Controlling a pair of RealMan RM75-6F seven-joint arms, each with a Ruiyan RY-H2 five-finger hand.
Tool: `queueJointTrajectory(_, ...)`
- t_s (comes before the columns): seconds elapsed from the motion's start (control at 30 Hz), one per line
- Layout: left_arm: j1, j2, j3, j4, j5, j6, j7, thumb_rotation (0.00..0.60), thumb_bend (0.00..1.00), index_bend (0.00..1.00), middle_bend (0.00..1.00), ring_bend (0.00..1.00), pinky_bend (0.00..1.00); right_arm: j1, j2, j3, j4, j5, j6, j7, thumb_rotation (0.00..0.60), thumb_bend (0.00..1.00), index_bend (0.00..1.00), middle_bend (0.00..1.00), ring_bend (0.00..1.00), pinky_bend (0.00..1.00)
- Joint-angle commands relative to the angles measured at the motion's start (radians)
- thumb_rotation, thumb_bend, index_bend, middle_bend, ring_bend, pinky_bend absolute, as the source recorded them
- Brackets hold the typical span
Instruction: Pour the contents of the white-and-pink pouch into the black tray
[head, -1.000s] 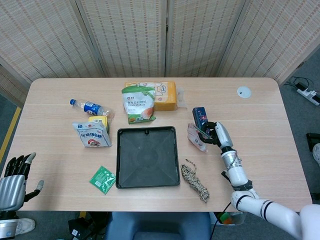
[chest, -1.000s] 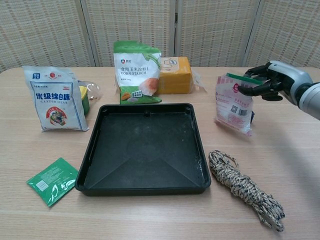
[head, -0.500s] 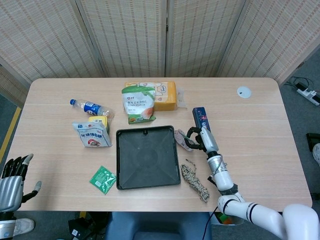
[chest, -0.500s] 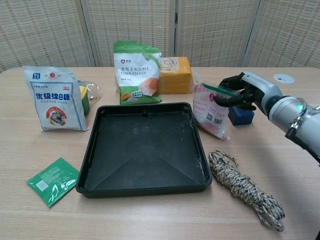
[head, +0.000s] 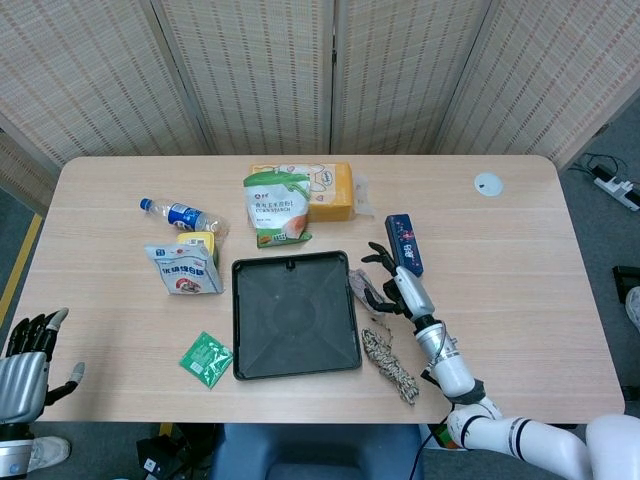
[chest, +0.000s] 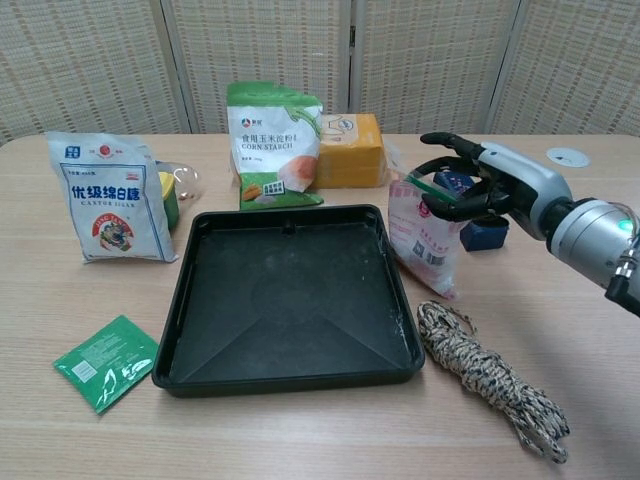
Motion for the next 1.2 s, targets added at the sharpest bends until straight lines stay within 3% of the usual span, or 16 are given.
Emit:
queueJointTrajectory(0.03, 0.001, 0.000, 0.001, -0.002, 0.002, 0.001, 0.001, 0.600, 0.40, 0.05, 0.13, 0.10, 0.00, -0.007, 0.015, -0.017, -0.022, -0.020, 0.009, -0.019, 0.600, 0.41, 0.00, 0.19, 0.92, 0.96)
queueJointTrajectory(0.43, 0.006, 0.007, 0.001, -0.010, 0.001, 0.007, 0.006, 0.600, 0.40, 0.05, 0.13, 0.10, 0.00, -0.066, 0.171, -0.088, -0.123, -0.115, 0.066, -0.014, 0.600, 0.37, 0.00, 0.16, 0.90, 0.96)
queueJointTrajectory(0.67, 0.003, 0.009, -0.001, -0.021, 0.008, 0.009, 0.018, 0.600, 0.40, 0.05, 0.13, 0.10, 0.00, -0.080, 0.232, -0.122, -0.090, -0.121, 0.046, -0.036, 0.600, 0.37, 0.01, 0.17, 0.90, 0.96)
queueJointTrajectory(0.9, 0.001, 0.007, 0.002, -0.037, 0.015, 0.010, 0.034, 0.600, 0.40, 0.05, 0.13, 0.10, 0.00, -0.026, 0.184, -0.138, 0.029, -0.110, -0.060, -0.100, 0.600, 0.37, 0.04, 0.19, 0.90, 0.96)
queueJointTrajectory(1.2, 0.010, 0.016, 0.002, -0.051, 0.008, 0.019, 0.047, 0.600, 0.40, 0.05, 0.13, 0.10, 0.00, 0.030, 0.024, -0.133, 0.226, -0.123, -0.095, -0.110, 0.600, 0.36, 0.05, 0.19, 0.90, 0.96)
